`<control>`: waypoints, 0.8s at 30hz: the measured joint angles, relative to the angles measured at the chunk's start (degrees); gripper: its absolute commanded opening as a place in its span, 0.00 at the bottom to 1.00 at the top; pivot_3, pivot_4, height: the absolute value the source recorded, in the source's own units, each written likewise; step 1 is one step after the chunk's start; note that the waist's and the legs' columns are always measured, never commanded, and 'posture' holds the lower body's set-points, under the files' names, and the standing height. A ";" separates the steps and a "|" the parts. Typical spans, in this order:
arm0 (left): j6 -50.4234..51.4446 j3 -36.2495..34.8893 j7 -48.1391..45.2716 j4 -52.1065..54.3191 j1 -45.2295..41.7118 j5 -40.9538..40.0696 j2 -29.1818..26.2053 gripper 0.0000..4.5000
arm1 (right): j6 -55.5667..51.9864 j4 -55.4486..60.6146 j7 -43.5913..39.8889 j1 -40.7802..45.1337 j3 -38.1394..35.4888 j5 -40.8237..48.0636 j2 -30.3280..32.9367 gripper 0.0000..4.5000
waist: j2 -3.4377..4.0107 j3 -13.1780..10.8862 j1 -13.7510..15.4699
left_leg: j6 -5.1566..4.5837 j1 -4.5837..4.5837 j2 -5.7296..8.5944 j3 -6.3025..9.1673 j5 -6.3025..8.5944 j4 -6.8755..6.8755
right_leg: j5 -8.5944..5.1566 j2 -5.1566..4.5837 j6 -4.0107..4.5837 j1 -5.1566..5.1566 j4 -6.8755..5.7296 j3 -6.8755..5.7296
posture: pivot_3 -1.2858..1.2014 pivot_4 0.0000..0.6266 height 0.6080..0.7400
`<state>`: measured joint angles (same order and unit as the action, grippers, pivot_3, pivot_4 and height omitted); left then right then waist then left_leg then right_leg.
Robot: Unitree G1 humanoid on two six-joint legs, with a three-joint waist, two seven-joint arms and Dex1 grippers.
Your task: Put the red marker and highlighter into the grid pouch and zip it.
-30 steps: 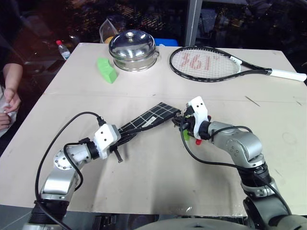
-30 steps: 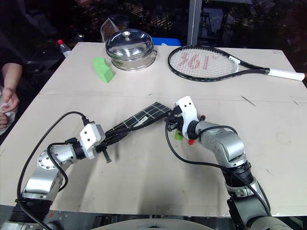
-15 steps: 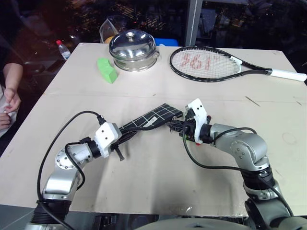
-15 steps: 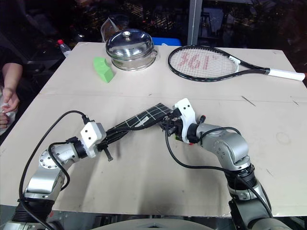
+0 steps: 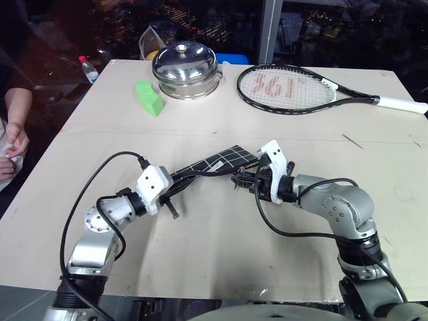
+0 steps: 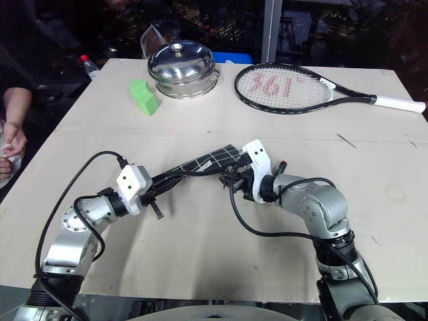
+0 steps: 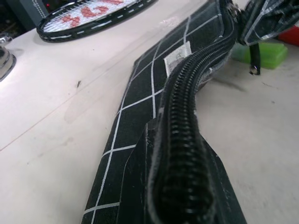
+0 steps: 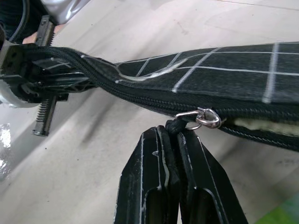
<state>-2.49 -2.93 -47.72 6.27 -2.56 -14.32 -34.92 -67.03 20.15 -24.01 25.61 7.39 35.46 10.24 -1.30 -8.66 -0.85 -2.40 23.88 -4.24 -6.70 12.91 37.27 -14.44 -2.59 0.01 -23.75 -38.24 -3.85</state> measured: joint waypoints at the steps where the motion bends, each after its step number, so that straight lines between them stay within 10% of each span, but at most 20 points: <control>1: 0.27 0.51 0.29 0.00 -0.40 0.29 0.51 0.00 | -0.30 0.00 0.06 0.29 -0.03 0.35 -0.08 0.02 | 0.00 0.00 0.00 | 0.00 0.00 0.00 0.00 0.00 0.00 | 0.00 0.00 0.00 0.00 0.00 0.00 | 0.52 0.24 1.00; 24: 1.27 7.48 6.79 -0.51 -8.68 8.69 7.61 0.00 | -2.66 -3.27 0.65 6.85 -0.90 1.64 -2.99 0.02 | 0.00 -0.01 0.03 | -0.01 0.06 0.02 0.01 0.00 -0.06 | 0.01 0.04 -0.01 0.00 0.11 -0.01 | 0.52 0.24 1.00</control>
<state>-1.22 4.55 -40.93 5.75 -11.24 -5.63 -27.31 -69.69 16.88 -23.36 32.46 6.50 37.11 7.25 -1.30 -8.67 -0.82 -2.41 23.94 -4.22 -6.69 12.91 37.21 -14.43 -2.56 0.00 -23.75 -38.14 -3.86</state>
